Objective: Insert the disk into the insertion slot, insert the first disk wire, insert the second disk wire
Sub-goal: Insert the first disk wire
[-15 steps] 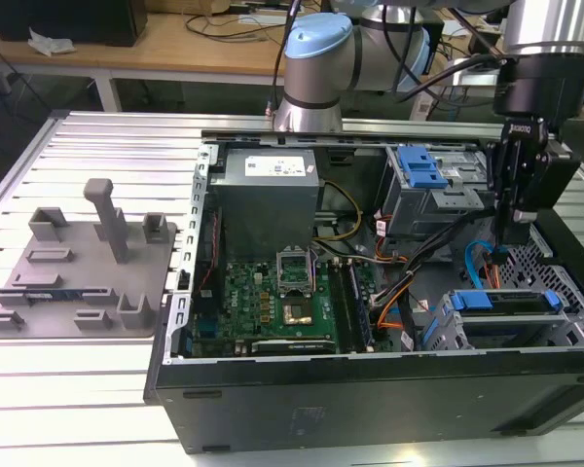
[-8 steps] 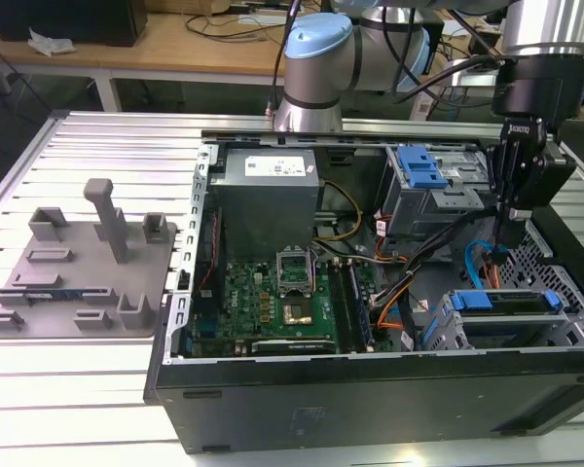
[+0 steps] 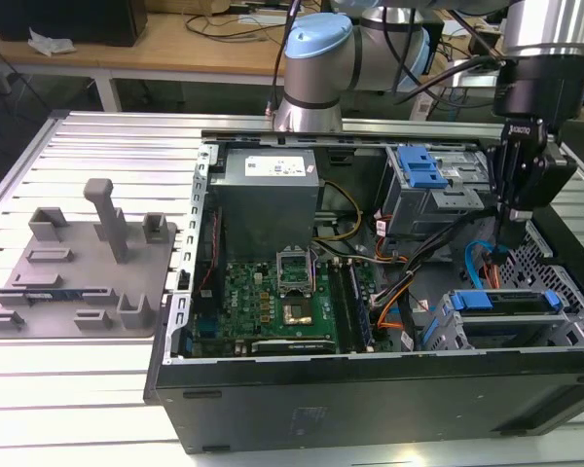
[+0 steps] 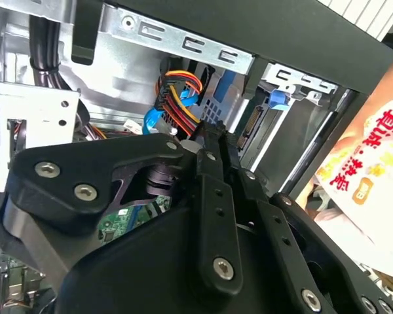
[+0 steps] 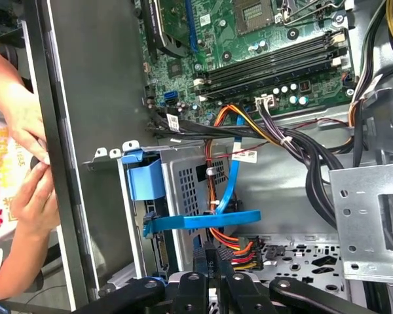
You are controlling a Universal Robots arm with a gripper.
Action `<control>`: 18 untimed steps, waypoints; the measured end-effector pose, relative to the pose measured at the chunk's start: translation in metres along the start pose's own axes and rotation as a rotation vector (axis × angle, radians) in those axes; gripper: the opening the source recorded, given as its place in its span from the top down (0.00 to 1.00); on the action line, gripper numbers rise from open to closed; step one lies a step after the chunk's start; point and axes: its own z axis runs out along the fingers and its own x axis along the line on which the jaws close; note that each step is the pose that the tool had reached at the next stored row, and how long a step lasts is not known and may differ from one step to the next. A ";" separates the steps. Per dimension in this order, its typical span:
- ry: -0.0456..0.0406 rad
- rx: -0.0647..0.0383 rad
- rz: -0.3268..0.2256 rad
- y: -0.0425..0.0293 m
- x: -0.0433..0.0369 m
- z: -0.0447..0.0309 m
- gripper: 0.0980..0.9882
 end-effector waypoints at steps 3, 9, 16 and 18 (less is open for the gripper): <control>-0.0386 -0.006 0.000 -0.0010 0.0069 0.0022 0.92; -0.1717 -0.027 0.001 -0.0032 0.0208 -0.0006 0.92; -0.2754 -0.044 0.002 -0.0055 0.0352 -0.0017 0.92; -0.2816 -0.045 0.002 -0.0064 0.0406 0.0003 0.92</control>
